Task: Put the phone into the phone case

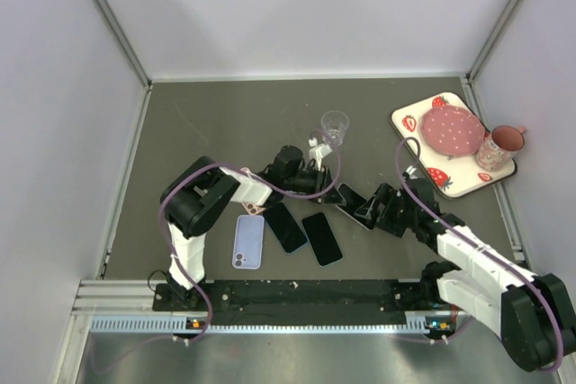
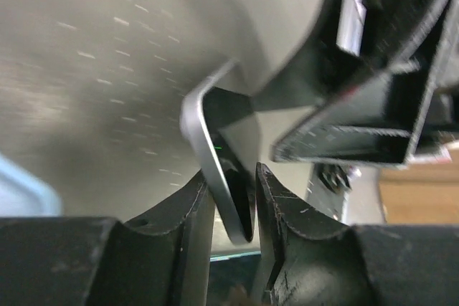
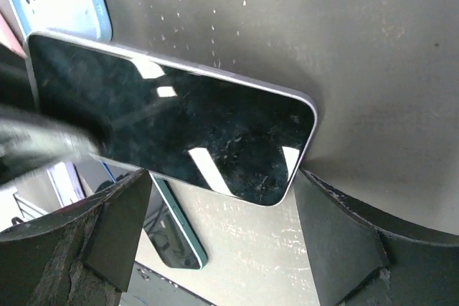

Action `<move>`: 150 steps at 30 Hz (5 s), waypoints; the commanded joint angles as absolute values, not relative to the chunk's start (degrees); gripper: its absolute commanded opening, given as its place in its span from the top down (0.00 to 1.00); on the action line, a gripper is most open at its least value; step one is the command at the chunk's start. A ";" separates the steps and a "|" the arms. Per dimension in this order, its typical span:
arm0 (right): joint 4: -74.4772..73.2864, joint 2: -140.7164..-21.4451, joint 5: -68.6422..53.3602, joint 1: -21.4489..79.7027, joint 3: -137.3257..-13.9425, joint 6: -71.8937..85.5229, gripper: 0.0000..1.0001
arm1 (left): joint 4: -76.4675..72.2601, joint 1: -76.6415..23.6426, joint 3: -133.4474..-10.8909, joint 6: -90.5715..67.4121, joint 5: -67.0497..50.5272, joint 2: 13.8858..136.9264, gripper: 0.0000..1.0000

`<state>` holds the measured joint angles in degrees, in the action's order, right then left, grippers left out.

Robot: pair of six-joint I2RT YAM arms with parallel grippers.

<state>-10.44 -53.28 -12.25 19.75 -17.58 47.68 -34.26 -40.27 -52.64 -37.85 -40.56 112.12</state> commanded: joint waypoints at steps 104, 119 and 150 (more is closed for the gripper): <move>59.42 -78.05 -45.97 32.25 -33.66 64.96 0.82 | -55.99 -12.13 -27.42 -62.93 -67.76 66.71 1.00; 30.52 -71.02 -37.89 32.26 -37.35 48.80 1.00 | -44.16 -12.04 -29.70 -53.98 -66.89 65.04 0.42; -5.62 -54.32 -31.20 19.95 -36.91 31.99 1.00 | 8.70 -21.79 -50.43 -22.77 -15.39 79.69 0.44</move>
<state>-5.58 -56.42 -31.38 20.43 -34.61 33.36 9.15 -17.98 -44.64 -24.88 -22.81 75.33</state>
